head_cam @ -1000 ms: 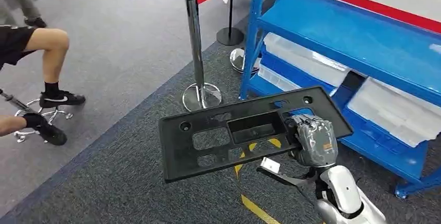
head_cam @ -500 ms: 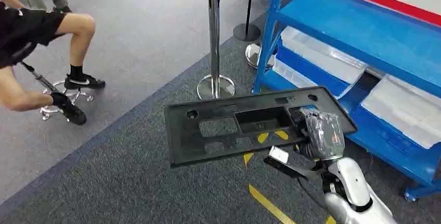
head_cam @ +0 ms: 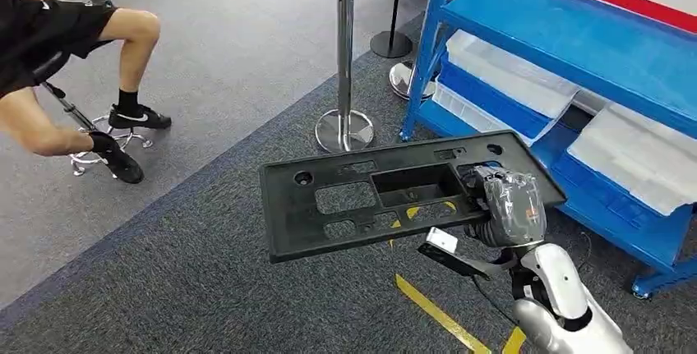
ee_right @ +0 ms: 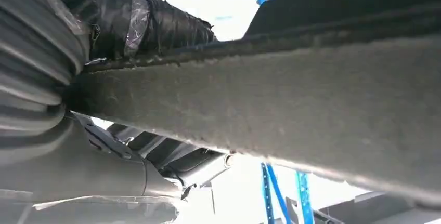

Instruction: Take the parts from the cabinet and place them on the table.

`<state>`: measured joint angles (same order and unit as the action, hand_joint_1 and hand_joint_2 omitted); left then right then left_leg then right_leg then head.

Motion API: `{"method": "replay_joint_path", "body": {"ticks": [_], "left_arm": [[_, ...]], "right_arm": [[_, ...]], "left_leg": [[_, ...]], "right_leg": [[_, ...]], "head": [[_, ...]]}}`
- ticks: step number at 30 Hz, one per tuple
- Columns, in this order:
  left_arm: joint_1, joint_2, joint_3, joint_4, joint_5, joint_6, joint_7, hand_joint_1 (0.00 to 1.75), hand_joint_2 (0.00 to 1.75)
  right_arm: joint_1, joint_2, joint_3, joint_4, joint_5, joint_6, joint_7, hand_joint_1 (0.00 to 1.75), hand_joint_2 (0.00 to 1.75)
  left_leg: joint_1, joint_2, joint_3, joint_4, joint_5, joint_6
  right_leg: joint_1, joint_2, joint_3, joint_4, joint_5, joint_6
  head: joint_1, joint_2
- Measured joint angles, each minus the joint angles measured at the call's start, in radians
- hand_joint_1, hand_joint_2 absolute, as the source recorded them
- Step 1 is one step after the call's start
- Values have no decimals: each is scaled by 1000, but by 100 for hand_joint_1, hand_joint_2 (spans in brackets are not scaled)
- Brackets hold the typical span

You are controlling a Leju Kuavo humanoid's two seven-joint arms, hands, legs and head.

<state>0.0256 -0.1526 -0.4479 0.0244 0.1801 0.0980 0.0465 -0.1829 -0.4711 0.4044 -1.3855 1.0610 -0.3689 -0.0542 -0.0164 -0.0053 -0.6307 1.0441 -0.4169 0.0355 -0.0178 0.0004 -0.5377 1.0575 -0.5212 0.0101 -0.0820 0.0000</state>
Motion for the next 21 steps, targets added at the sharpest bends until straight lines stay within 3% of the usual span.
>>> {"method": "replay_joint_path", "body": {"ticks": [2, 3, 4, 6, 7, 8, 9, 10, 11, 12, 13, 14, 17, 18, 19, 21], "left_arm": [[0, 0, 0, 0, 4, 0, 0, 0, 175], [1, 2, 0, 0, 5, 0, 0, 0, 175], [1, 1, -1, 0, 6, 0, 0, 0, 175], [0, 1, -1, 0, 8, -2, -4, 0, 175], [-2, 2, -1, 0, 10, -4, -5, 0, 175], [-10, 4, -1, -1, 31, -21, 2, 0, 175], [-21, 30, 2, -10, 70, -59, 28, 0, 175], [-33, 53, 10, -28, 111, -109, 70, 0, 175], [-57, 85, 25, -55, 150, -162, 123, 0, 175], [-85, 118, 39, -78, 167, -192, 161, 0, 175], [-117, 138, 54, -96, 174, -206, 182, 0, 175], [-137, 155, 65, -110, 177, -208, 190, 0, 175], [-159, 185, 91, -146, 183, -209, 185, 0, 175], [-159, 197, 100, -151, 183, -206, 182, 0, 175], [-150, 196, 105, -155, 183, -205, 180, 0, 175], [-132, 207, 107, -161, 182, -202, 174, 0, 175]], "right_arm": [[-5, 1, 0, 0, -9, 13, 0, 175, 175], [-7, 2, 0, 0, -13, 16, -1, 175, 175], [-11, 2, 0, 0, -15, 20, -1, 175, 175], [-15, 2, 0, 0, -18, 27, -1, 175, 175], [-16, 2, 0, 0, -18, 30, -1, 175, 175], [-25, 6, 0, 1, -27, 49, -24, 175, 175], [-63, 31, 11, 14, -39, 88, -74, 175, 175], [-116, 51, 32, 40, -42, 115, -117, 175, 175], [-193, 98, 70, 84, -41, 132, -145, 175, 175], [-255, 142, 108, 134, -41, 137, -145, 175, 175], [-305, 182, 138, 179, -43, 136, -141, 175, 175], [-341, 208, 154, 217, -46, 135, -140, 175, 175], [-417, 272, 200, 287, -60, 132, -145, 175, 175], [-434, 282, 213, 298, -60, 132, -144, 175, 175], [-447, 286, 223, 311, -60, 132, -144, 175, 175], [-461, 302, 241, 329, -63, 132, -143, 175, 175]], "left_leg": [[-2, -2, -6, -3, 16, -9], [-2, -5, -15, 2, 14, -13], [0, -3, -30, 26, -30, -22], [8, -1, -68, 156, -145, -37], [10, -1, -85, 225, -181, -42], [11, -1, -92, 274, -188, -47], [11, -1, -83, 286, -167, -51], [15, -1, -63, 262, -132, -54], [17, 4, -11, 182, -92, -57], [18, 23, 51, 86, -70, -56], [15, 68, 104, -7, -89, -53], [0, 86, 120, -36, -100, -39], [-4, 51, 101, -43, -78, -8], [6, 38, 108, -62, -58, 1], [7, 31, 107, -64, -49, 4], [8, 19, 90, -59, -37, 17]], "right_leg": [[0, -1, -9, -1, 14, -11], [-11, -7, -24, -8, 27, -19], [-11, -7, -34, -10, 37, -26], [-10, -13, -57, -9, 58, -31], [-10, -18, -70, -8, 67, -31], [-10, -25, -83, -7, 72, -31], [-11, -28, -99, -4, 81, -31], [-11, -29, -114, -2, 92, -31], [-11, -28, -129, -2, 104, -30], [-12, -31, -137, -2, 114, -28], [-9, -37, -138, -2, 121, -23], [-9, -50, -137, -4, 127, -16], [-9, -95, -122, -21, 141, 3], [-3, -101, -124, -19, 142, 9], [-8, -66, -131, 0, 119, 10], [-6, -18, -184, 129, 28, 8]], "head": [[-1, 0], [0, 0], [-2, 0], [-3, 0], [-3, 0], [-3, 0], [-2, 0], [-3, 0], [-2, 0], [-3, 0], [-3, 0], [-2, 0], [-8, 0], [-8, 0], [-7, 0], [-6, 0]]}}
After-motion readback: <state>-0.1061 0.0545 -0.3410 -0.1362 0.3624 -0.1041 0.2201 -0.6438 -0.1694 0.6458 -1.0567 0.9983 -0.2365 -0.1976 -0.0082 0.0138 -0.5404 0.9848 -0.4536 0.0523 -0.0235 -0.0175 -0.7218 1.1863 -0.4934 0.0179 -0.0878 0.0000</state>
